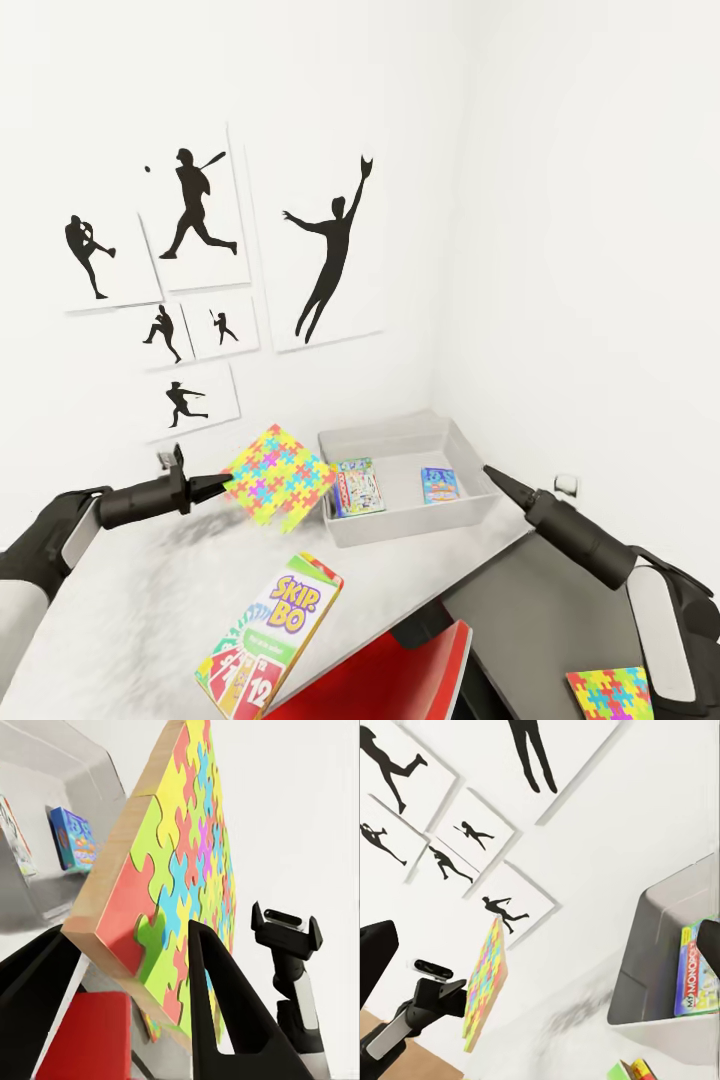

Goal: Put all the toys in the child's room - the three board games (two on the bed and one on the table), the two jigsaw puzzles on the table, and the tennis ball on the table - inside the toy box on the table in the child's room.

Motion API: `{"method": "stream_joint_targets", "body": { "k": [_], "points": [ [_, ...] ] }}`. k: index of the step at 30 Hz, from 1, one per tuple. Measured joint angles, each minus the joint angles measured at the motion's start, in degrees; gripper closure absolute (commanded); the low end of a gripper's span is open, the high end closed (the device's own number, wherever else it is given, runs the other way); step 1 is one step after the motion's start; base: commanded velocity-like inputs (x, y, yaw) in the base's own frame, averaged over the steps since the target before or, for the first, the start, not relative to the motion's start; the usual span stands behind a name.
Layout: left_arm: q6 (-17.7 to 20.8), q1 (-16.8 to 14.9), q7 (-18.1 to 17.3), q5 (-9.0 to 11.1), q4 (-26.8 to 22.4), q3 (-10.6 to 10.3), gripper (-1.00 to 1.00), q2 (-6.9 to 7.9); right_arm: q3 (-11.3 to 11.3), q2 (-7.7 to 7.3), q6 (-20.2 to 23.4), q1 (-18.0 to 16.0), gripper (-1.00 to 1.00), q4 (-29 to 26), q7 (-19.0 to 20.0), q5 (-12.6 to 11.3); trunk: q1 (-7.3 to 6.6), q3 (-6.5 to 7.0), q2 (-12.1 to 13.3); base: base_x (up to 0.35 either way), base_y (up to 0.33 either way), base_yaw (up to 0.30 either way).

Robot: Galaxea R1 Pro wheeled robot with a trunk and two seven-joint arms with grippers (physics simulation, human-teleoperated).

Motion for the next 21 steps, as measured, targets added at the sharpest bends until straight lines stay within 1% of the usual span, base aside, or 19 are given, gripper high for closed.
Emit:
{"method": "stream_joint_targets", "body": {
  "k": [1,2,3,4,5,6,7,8,9,10,11,12,13,14,16,18,19,20,21],
  "points": [
    [0.41,-0.39,0.14,-0.12,-0.76,-0.04,1.0,-1.17,-0.53,-0.01,0.01,0.0,-1.0,0.0,0.09,0.01,0.0,0.0,0.0,0.0,0.0,0.0],
    [1.39,-1.74,0.98,-0.12,-1.53,-0.07,1.0,-2.97,-1.66,0.0,0.08,0.0,-1.0,0.0,0.25,-0.01,0.0,0.01,0.0,0.0,0.0,0.0],
    [1.87,-3.11,3.11,-0.28,-1.83,-0.13,1.0,-4.77,-2.69,-0.02,0.15,0.03,-1.0,0.0,0.57,-0.03,0.0,0.01,0.0,0.0,0.0,0.0],
    [2.22,-4.32,5.98,-0.29,-2.01,-0.18,1.0,-6.5,-3.68,-0.04,0.21,0.07,-1.0,0.0,1.05,-0.03,0.0,0.0,0.0,0.0,0.0,0.0],
    [2.48,-5.36,9.59,-0.23,-2.1,-0.15,1.0,-8.11,-4.67,-0.05,0.26,0.24,-1.0,0.0,1.67,0.0,0.0,0.0,0.0,0.0,0.0,0.0],
    [2.71,-6.81,15.44,0.02,-2.18,-0.07,1.0,-10.23,-6.18,-0.06,0.31,0.66,-1.0,0.0,2.64,0.02,0.0,0.0,0.01,0.0,0.0,0.0],
    [2.94,-7.83,19.25,0.42,-2.22,0.01,1.0,-11.75,-7.21,-0.06,0.36,0.89,-1.0,-0.02,3.12,0.02,0.0,0.0,0.0,0.0,0.0,0.0],
    [2.98,-9.48,23.92,0.53,-2.17,0.11,1.0,-13.9,-8.72,-0.09,0.39,1.2,-1.0,-0.01,3.53,0.04,0.0,0.01,0.01,0.0,0.0,0.0],
    [3.15,-10.71,26.7,0.91,-2.15,0.16,1.0,-15.53,-9.73,-0.13,0.41,1.47,-1.0,-0.04,3.7,0.04,0.0,0.0,0.0,0.0,0.0,0.0],
    [2.95,-12.16,30.59,0.51,-1.97,0.18,1.0,-17.99,-10.96,-0.19,0.47,1.73,-1.0,-0.06,3.83,0.04,0.0,0.0,0.0,0.0,0.0,0.0],
    [3.01,-13.06,33.65,0.89,-1.7,0.22,1.0,-19.75,-11.53,-0.32,0.5,1.84,-1.0,-0.07,3.9,0.01,0.0,0.0,0.0,0.0,0.0,0.0],
    [2.61,-14.35,38.52,0.46,-1.05,0.54,1.0,-21.84,-12.0,-0.71,0.52,1.95,-1.0,-0.08,3.98,-0.02,0.0,0.0,0.01,0.0,0.0,0.0],
    [2.53,-15.25,41.99,1.01,-0.54,1.03,1.0,-23.13,-12.19,-0.95,0.53,1.99,-1.0,-0.09,4.0,-0.04,0.0,0.0,0.0,0.0,0.0,0.0],
    [2.22,-16.01,45.13,1.01,0.01,2.04,1.0,-24.41,-12.31,-1.11,0.54,2.03,-1.0,-0.09,4.1,-0.05,0.0,0.0,0.0,0.0,0.0,0.0],
    [0.15,-17.01,50.66,1.14,1.24,4.82,1.0,-26.77,-12.43,-1.32,0.54,2.08,-1.0,-0.09,4.57,-0.06,0.0,0.0,0.0,0.0,0.0,0.0],
    [-3.05,-17.93,55.88,1.15,2.71,6.95,1.0,-28.25,-12.5,-1.41,0.55,2.08,-1.0,-0.12,5.22,-0.04,0.0,0.0,0.0,0.0,0.0,0.0],
    [-4.41,-18.37,58.2,1.18,3.56,7.52,1.0,-28.8,-12.51,-1.43,0.55,2.09,-1.0,-0.14,5.6,-0.02,0.0,0.0,0.0,0.0,0.0,0.0],
    [-6.14,-18.77,60.76,1.31,4.66,7.99,1.0,-29.76,-12.52,-1.45,0.55,2.1,-1.0,-0.16,6.14,0.01,0.0,0.0,0.01,0.0,0.0,0.0],
    [-7.3,-18.93,61.9,1.58,5.16,8.23,1.0,-30.44,-12.55,-1.46,0.54,2.1,-1.0,-0.17,6.41,0.02,0.0,0.0,0.0,0.0,0.0,0.0]
  ]
}}
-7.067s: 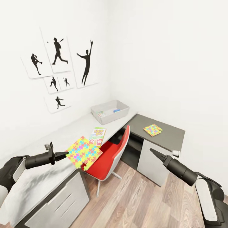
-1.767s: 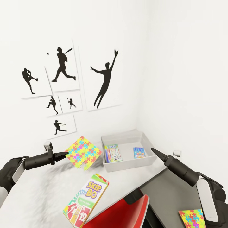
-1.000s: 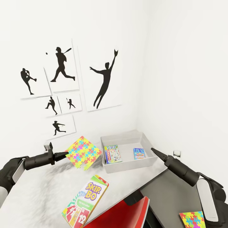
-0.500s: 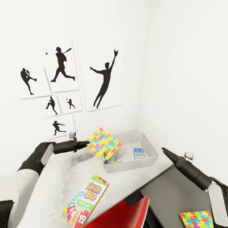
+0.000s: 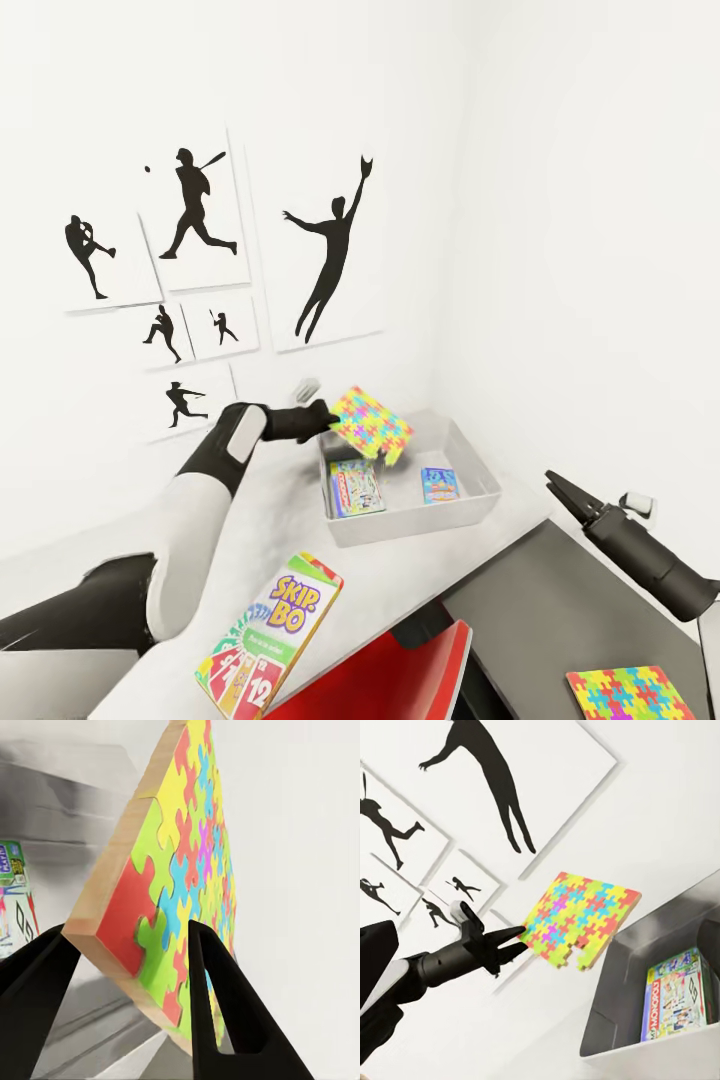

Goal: Put all the toys in the child's room - the three board games (two on the bed and one on the table), the two jigsaw puzzles on the table, and the tennis ball on the table - inside the toy box on the table in the child's room.

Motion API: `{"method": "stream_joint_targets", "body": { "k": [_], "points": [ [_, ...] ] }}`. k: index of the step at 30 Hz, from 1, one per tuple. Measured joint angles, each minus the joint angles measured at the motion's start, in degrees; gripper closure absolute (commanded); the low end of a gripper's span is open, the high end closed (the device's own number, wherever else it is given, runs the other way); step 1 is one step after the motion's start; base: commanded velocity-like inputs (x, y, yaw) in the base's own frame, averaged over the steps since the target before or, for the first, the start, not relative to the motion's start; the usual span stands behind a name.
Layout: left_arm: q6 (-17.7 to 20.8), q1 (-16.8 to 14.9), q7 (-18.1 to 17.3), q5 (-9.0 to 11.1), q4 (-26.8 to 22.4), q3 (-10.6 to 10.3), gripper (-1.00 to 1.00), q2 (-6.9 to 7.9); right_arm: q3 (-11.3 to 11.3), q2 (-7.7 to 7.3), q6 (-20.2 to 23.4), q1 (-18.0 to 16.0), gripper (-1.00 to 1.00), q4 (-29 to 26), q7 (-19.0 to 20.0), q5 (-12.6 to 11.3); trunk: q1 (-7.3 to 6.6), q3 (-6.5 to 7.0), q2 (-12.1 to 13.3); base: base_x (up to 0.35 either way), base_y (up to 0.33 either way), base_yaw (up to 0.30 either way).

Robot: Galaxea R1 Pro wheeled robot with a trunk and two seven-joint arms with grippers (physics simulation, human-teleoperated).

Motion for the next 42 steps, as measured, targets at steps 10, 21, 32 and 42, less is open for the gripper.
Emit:
{"method": "stream_joint_targets", "body": {
  "k": [10,21,32,42],
  "points": [
    [-4.66,-0.28,1.92,0.01,1.02,0.32,1.0,-1.78,-0.03,-0.9,0.08,0.01,-1.0,0.06,0.48,0.04,0.0,-0.75,0.0,0.0,0.0,0.0],
    [-16.18,-0.29,1.18,1.2,13.74,0.36,1.0,-1.83,0.03,-1.09,0.05,0.0,-1.0,0.08,0.47,0.04,0.01,-1.79,0.0,0.0,0.0,0.0],
    [-18.11,-0.22,1.0,3.27,14.81,0.33,1.0,-1.83,-0.05,-1.16,0.08,0.0,-1.0,0.1,0.62,0.03,0.01,-2.83,0.0,0.0,0.0,0.0],
    [-17.03,-0.24,1.54,3.41,12.53,0.24,1.0,-1.82,-0.06,-1.55,0.08,0.0,-1.0,0.18,0.98,-0.07,0.0,-3.77,-0.01,0.0,0.0,0.0]
  ]
}}
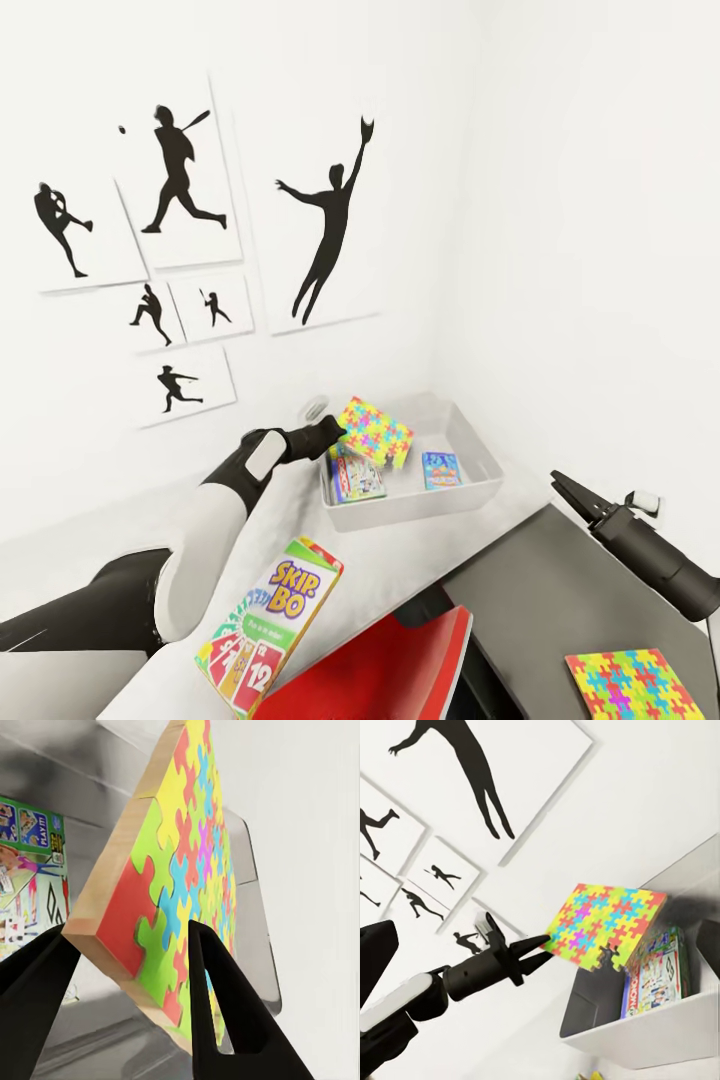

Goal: Put all the toys in the child's room - the three board games (two on the bed and one on the table), the two jigsaw puzzles on the table, and the tennis ball on the table - inside the toy box on the table in the child's room.

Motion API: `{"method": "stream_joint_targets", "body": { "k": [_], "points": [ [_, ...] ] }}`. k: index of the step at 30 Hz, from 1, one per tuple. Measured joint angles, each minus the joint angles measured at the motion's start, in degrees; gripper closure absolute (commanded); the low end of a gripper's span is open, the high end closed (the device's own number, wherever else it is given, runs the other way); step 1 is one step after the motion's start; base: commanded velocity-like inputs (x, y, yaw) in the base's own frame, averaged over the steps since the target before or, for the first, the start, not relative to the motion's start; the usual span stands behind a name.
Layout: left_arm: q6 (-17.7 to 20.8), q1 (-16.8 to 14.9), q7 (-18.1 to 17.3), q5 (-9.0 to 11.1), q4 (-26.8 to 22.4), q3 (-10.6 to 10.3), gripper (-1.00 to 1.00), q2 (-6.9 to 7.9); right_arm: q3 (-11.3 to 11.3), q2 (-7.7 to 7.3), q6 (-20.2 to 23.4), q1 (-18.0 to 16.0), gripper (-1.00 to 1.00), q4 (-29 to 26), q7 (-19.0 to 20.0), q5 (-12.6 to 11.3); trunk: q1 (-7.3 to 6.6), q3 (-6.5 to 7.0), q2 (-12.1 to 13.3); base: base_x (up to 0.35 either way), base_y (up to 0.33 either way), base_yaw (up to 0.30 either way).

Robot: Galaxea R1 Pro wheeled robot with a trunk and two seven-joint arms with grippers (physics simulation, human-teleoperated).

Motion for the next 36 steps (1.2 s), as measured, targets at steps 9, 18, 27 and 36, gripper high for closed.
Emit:
{"method": "stream_joint_targets", "body": {
  "k": [9,18,27,36],
  "points": [
    [0.84,-0.01,-0.18,0.03,-2.53,-0.06,1.0,0.01,0.0,-0.3,0.0,0.0,-1.0,0.41,0.05,-0.44,0.0,-0.86,0.0,0.0,0.0,0.0],
    [9.5,-0.04,0.05,2.48,-2.58,-0.08,1.0,0.01,0.0,-0.31,0.0,0.0,-1.0,0.43,0.06,-0.51,0.0,-1.71,0.0,0.0,0.0,0.0],
    [10.17,-0.04,-0.02,2.63,-2.59,-0.01,1.0,0.01,0.0,-0.31,0.0,0.0,-1.0,0.43,0.1,-0.52,0.0,-2.56,0.0,0.0,0.0,0.0],
    [9.74,-0.02,-0.12,2.62,-2.75,-0.01,1.0,0.01,0.0,-0.32,0.0,0.0,-1.0,0.43,0.11,-0.47,0.0,-3.41,0.0,0.0,0.0,0.0]
  ]
}}
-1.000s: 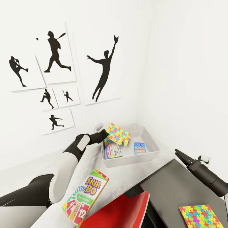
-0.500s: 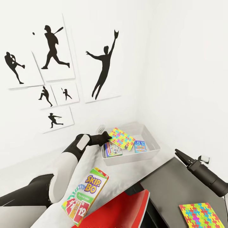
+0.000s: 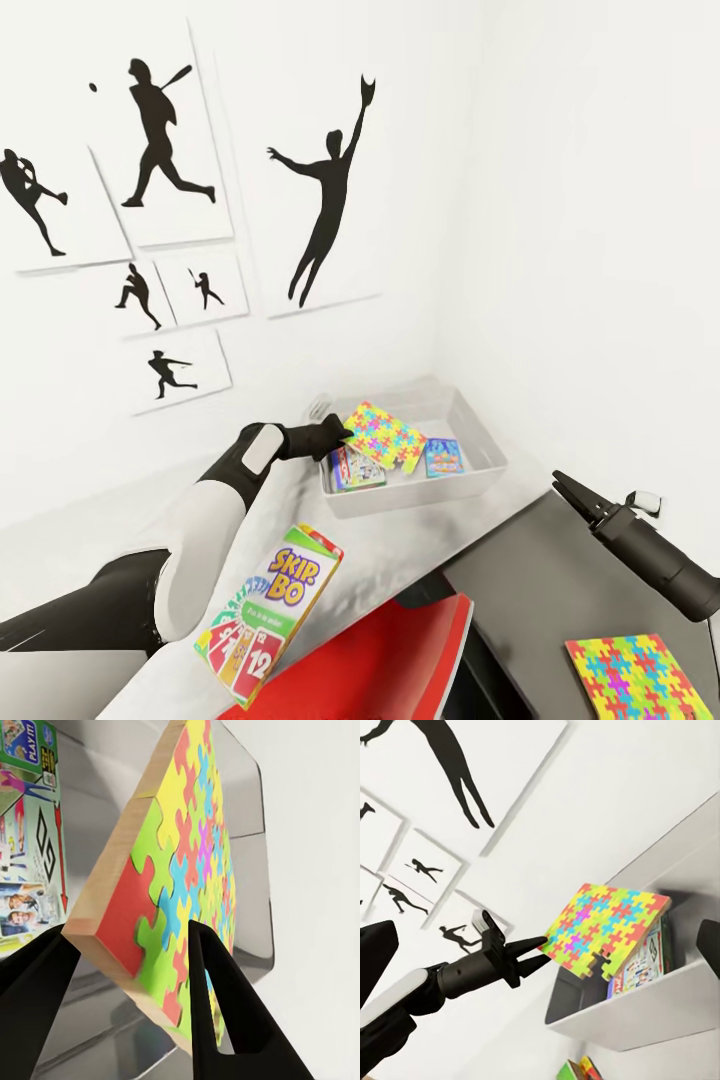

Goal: Put all the toys in the child's room - the three board games (two on the bed and one on the table), the two jigsaw puzzles on the table, and the tennis ball on the table - inside the toy box on the table in the child's room.

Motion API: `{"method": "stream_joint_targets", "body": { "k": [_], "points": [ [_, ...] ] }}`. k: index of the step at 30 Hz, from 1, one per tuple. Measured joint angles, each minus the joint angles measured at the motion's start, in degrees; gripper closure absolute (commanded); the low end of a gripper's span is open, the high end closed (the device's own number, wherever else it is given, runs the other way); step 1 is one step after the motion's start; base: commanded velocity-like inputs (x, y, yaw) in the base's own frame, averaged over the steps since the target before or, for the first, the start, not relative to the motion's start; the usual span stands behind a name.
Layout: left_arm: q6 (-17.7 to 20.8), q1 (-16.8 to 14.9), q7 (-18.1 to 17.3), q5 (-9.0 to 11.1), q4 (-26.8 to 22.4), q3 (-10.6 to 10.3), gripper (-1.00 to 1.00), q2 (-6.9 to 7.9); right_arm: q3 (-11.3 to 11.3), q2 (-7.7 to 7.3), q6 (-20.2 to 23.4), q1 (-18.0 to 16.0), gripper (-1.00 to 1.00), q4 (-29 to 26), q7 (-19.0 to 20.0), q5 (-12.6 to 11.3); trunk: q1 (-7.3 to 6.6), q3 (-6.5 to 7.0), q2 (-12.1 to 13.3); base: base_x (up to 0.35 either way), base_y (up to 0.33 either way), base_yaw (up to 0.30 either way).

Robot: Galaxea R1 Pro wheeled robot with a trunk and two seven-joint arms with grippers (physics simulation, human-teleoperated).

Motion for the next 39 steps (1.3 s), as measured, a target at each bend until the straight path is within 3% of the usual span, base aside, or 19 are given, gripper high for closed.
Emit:
{"method": "stream_joint_targets", "body": {
  "k": [39],
  "points": [
    [-1.73,-1.7,0.61,0.05,-2.4,0.0,1.0,0.01,-0.01,-0.07,-0.09,0.0,-1.0,0.08,1.68,0.49,0.0,-3.69,-0.01,0.0,0.0,0.0]
  ]
}}
